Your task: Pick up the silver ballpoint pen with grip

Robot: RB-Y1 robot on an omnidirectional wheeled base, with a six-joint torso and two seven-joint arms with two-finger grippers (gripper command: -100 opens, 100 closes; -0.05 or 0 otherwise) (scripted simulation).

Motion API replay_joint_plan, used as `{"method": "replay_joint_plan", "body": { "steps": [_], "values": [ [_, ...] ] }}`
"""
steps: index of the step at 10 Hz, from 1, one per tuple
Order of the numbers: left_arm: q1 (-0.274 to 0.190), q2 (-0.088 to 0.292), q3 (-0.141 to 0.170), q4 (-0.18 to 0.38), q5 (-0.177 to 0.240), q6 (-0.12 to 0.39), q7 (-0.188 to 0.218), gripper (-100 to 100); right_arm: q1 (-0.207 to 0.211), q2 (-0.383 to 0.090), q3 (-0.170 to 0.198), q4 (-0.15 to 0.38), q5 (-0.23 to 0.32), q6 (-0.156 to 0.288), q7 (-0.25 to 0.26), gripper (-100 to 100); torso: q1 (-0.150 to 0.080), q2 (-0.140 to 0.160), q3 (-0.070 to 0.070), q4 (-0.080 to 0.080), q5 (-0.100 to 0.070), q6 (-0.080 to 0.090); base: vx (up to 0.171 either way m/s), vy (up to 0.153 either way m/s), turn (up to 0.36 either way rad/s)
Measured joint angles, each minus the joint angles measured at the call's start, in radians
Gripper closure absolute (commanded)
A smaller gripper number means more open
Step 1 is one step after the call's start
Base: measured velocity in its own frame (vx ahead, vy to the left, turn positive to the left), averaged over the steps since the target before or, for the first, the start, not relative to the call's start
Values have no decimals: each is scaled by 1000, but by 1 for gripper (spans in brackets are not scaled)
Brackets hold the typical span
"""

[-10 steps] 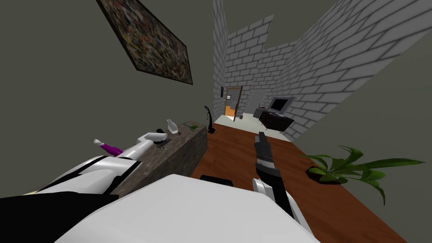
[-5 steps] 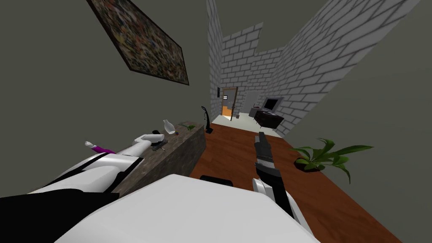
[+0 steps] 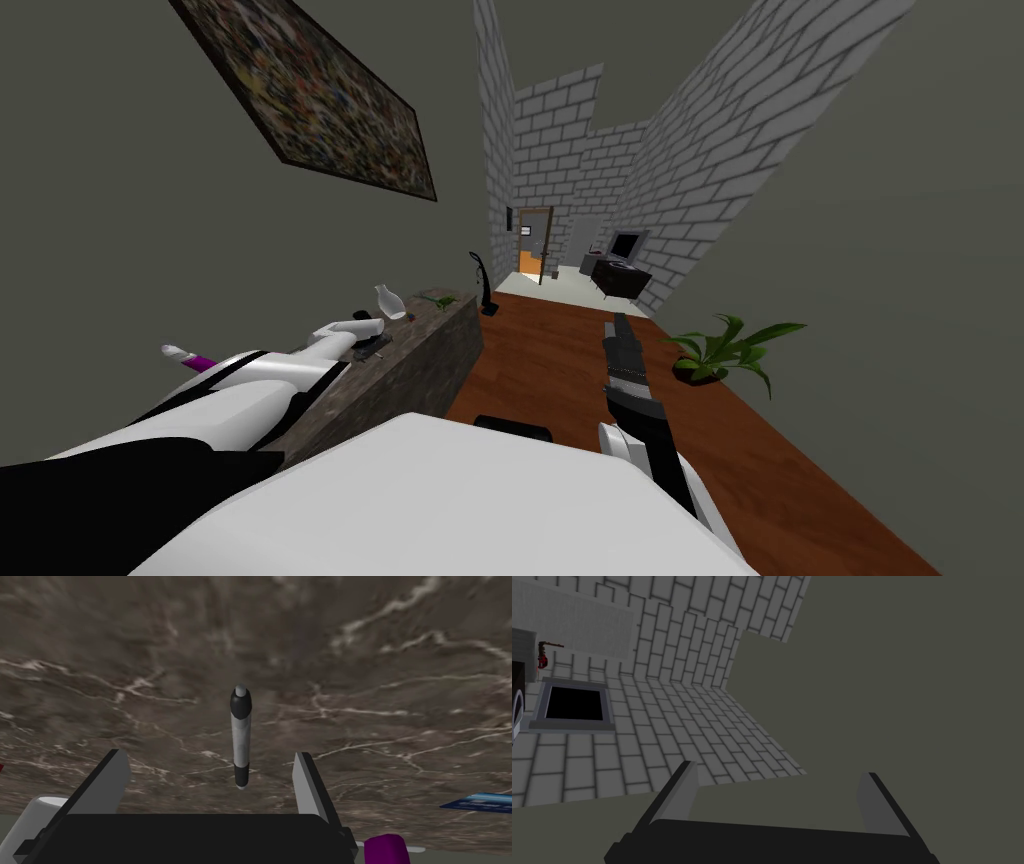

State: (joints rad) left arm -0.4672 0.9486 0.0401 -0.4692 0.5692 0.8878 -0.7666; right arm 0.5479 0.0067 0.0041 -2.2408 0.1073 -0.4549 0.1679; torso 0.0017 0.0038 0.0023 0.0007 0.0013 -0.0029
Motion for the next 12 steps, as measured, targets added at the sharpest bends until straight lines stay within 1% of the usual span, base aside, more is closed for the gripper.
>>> {"method": "replay_joint_plan", "body": {
  "steps": [4,5,6,7,8,9,10,11,12],
  "values": [
    [0,0,0,0,0,1,0,100,0,0,0,0,0,0,0,0,1,-3,-2,-1,1,0,-2,0,1],
    [0,0,0,0,0,1,0,0,0,0,0,0,0,0,0,0,1,-3,-2,-1,1,1,0,0,0],
    [0,0,0,0,0,1,0,100,0,0,0,0,0,0,0,0,2,-3,-2,-1,1,1,105,62,271],
    [12,-7,-7,-7,-7,14,15,100,1,0,0,0,0,0,0,0,6,-7,-4,-2,1,-4,150,79,394],
    [21,-9,-12,-6,-11,27,24,100,1,0,0,0,0,0,0,0,9,-9,-6,-3,2,-5,109,30,75],
    [75,-1,-6,-69,-10,54,45,100,0,0,0,0,0,0,0,0,9,-9,-6,-4,5,-2,35,2,-38],
    [102,-3,-7,-135,-15,73,67,100,0,0,0,0,0,0,0,0,8,-8,-5,-3,5,1,-7,-6,-39],
    [67,-9,-13,-120,-16,57,51,100,0,0,0,0,0,0,0,0,7,-7,-5,-2,4,1,-9,-4,-38],
    [66,-8,-12,-136,-13,47,40,100,0,0,0,0,0,0,0,0,7,-5,-4,-3,4,-1,0,0,0]
  ]
}}
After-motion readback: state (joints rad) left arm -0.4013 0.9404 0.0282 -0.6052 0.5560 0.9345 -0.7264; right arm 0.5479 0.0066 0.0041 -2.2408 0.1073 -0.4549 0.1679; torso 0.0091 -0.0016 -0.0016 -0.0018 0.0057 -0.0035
